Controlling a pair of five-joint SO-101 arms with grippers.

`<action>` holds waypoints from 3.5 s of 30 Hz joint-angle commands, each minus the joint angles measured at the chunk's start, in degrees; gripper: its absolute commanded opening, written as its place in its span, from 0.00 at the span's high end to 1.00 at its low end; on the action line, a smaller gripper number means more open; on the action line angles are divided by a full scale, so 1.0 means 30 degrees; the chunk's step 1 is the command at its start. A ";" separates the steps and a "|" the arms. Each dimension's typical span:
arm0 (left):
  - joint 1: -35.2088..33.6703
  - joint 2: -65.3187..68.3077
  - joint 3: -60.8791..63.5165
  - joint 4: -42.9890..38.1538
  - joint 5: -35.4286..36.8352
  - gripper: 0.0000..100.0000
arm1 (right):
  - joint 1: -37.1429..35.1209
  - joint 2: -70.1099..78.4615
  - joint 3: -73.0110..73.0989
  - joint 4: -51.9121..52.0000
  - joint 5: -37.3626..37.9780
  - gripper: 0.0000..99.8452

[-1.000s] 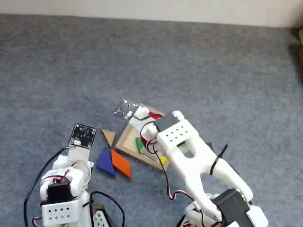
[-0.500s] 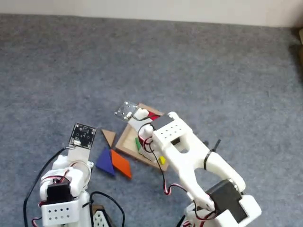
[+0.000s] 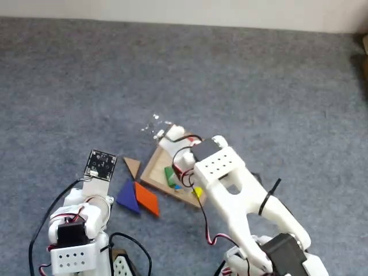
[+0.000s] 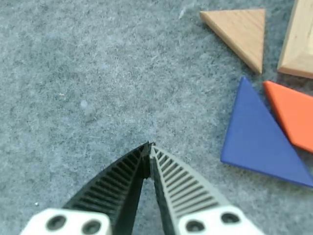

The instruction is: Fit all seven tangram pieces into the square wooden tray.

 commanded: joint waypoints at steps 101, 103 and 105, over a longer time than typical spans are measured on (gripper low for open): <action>-0.0249 -0.0571 0.0396 0.0088 -0.0176 1.00 | -0.0249 0.0718 0.6930 -1.1092 -0.1436 0.93; -0.0249 -0.0571 0.0396 0.0088 -0.0176 1.00 | -0.0044 0.0542 0.6901 -0.9509 -0.1407 0.93; -0.0249 -0.0571 0.0396 0.0088 -0.0176 1.00 | 0.0249 0.0073 0.6608 -0.8161 -0.1172 0.93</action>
